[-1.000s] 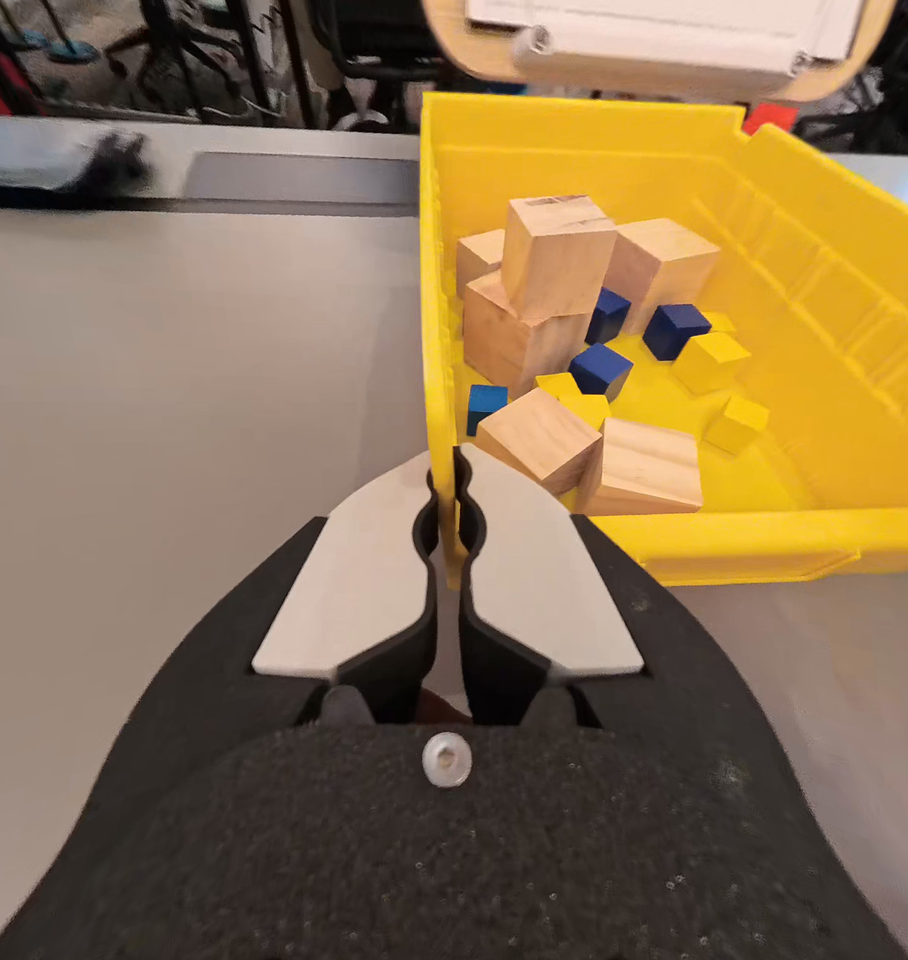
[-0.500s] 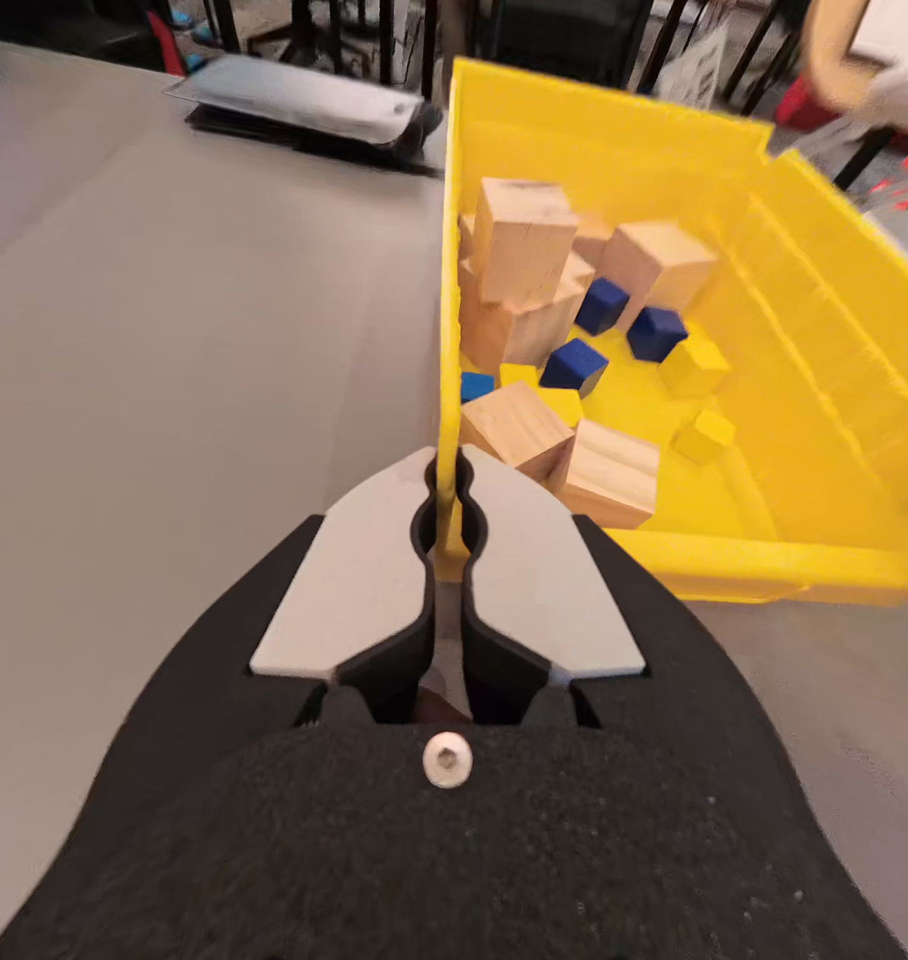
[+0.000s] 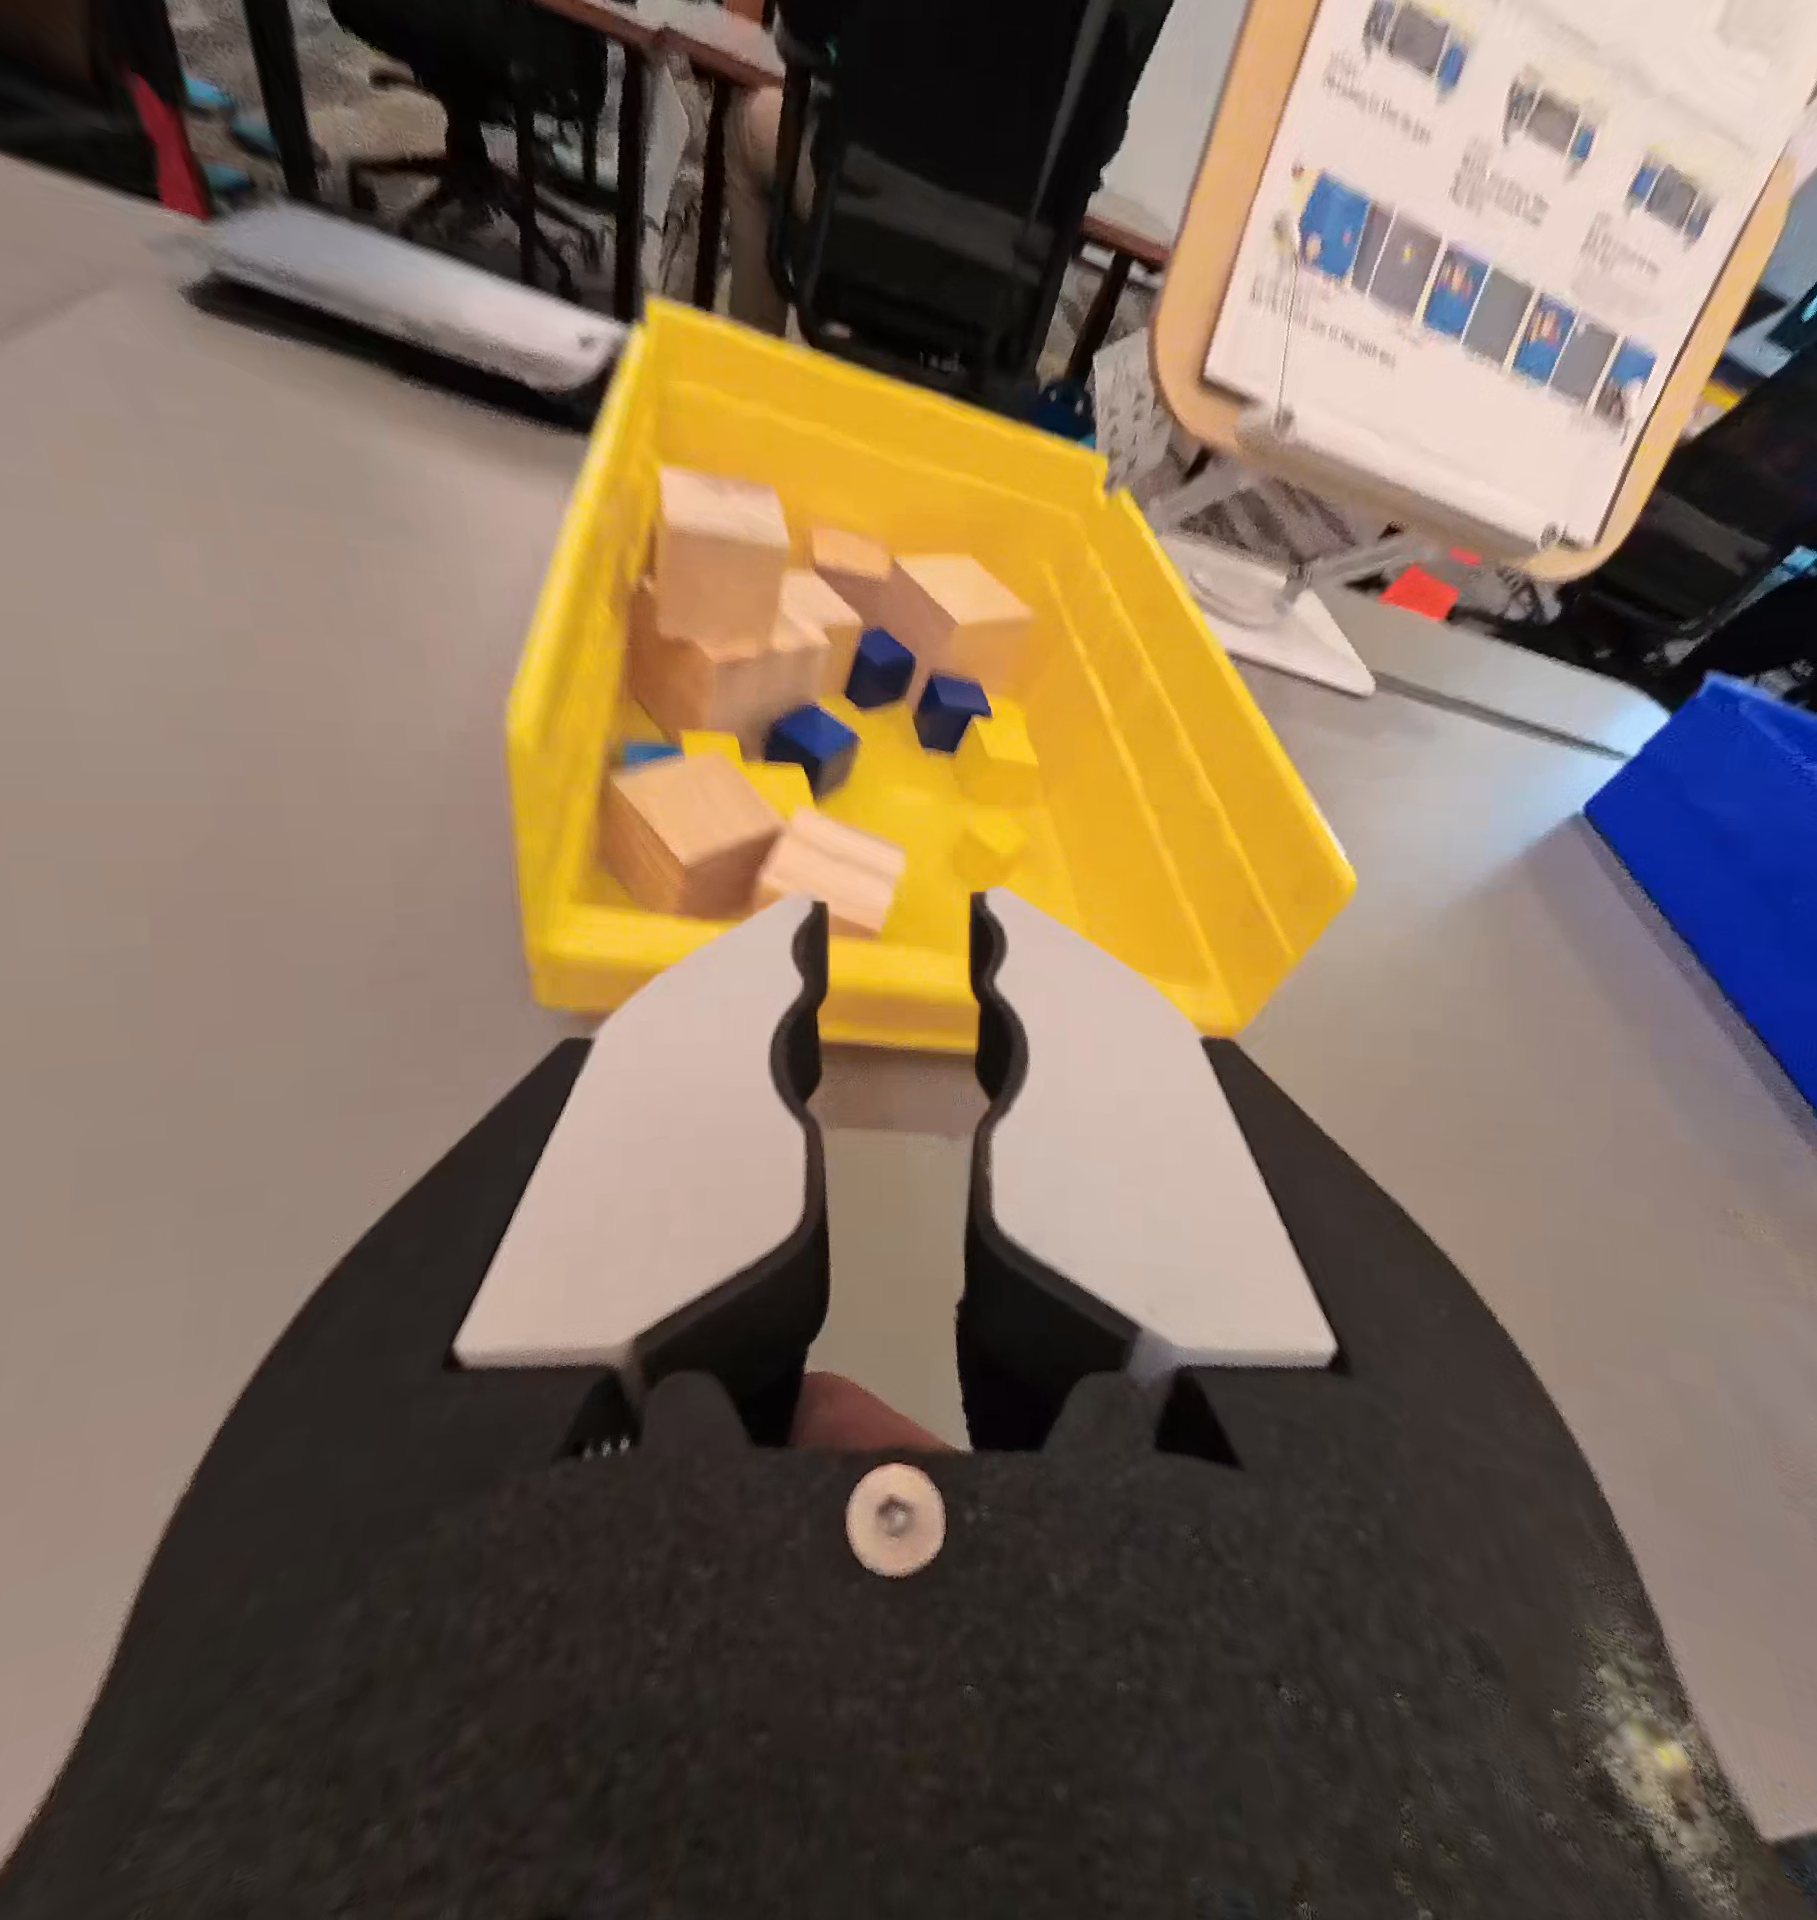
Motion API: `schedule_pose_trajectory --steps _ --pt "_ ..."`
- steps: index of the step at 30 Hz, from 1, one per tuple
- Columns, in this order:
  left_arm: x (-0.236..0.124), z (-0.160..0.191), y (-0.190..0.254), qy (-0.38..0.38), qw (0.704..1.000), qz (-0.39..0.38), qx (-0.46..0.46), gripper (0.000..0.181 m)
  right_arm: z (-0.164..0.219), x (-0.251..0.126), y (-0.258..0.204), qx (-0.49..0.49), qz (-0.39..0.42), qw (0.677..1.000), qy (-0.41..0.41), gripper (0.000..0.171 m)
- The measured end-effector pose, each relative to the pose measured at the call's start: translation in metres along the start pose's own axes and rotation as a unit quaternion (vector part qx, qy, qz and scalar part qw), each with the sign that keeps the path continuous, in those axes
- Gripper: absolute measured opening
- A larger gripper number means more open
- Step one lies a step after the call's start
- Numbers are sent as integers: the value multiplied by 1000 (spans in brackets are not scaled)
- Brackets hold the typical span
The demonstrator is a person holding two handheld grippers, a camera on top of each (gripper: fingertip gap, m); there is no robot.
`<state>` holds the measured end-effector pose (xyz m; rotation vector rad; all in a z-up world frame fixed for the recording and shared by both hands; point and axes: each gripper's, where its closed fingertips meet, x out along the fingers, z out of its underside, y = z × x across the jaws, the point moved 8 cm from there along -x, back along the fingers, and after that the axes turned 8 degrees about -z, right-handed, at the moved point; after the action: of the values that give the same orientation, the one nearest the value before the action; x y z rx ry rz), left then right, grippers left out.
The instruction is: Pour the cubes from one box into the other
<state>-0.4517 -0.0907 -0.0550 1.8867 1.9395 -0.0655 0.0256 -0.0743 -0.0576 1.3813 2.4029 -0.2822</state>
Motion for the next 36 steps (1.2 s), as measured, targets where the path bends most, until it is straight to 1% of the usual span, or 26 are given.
schedule_pose_trajectory --steps 2,4,6,8,10,12,15,17,20,23,26,36 --pt "5 24 12 -24 1000 -10 10 25 30 -33 47 25 43 999 20 26" --pt "11 37 20 -59 998 -12 30 26 50 -59 92 47 127 991 20 26" --pt "12 35 21 -59 997 -20 47 29 61 -75 127 75 177 981 15 29" --pt "9 32 19 -38 998 -27 52 29 64 -82 148 140 181 973 28 32" --pt "8 30 15 -29 998 -30 48 29 66 -83 153 185 145 971 51 32" --pt "10 31 11 -31 999 -29 33 29 68 -80 154 211 129 967 55 32" --pt "13 33 7 -45 999 -16 17 29 68 -79 155 191 149 969 42 31" --pt "13 35 5 -46 998 -22 28 29 66 -80 155 173 162 971 41 30" --pt "13 35 4 -44 997 -36 48 28 68 -80 155 191 152 969 44 30" --pt "13 34 7 -37 998 -30 47 28 72 -80 158 209 148 966 41 30" --pt "16 37 8 -47 997 -30 54 28 72 -82 160 216 152 963 48 29" --pt "17 38 4 -52 997 -29 47 28 71 -79 156 197 153 968 36 29"
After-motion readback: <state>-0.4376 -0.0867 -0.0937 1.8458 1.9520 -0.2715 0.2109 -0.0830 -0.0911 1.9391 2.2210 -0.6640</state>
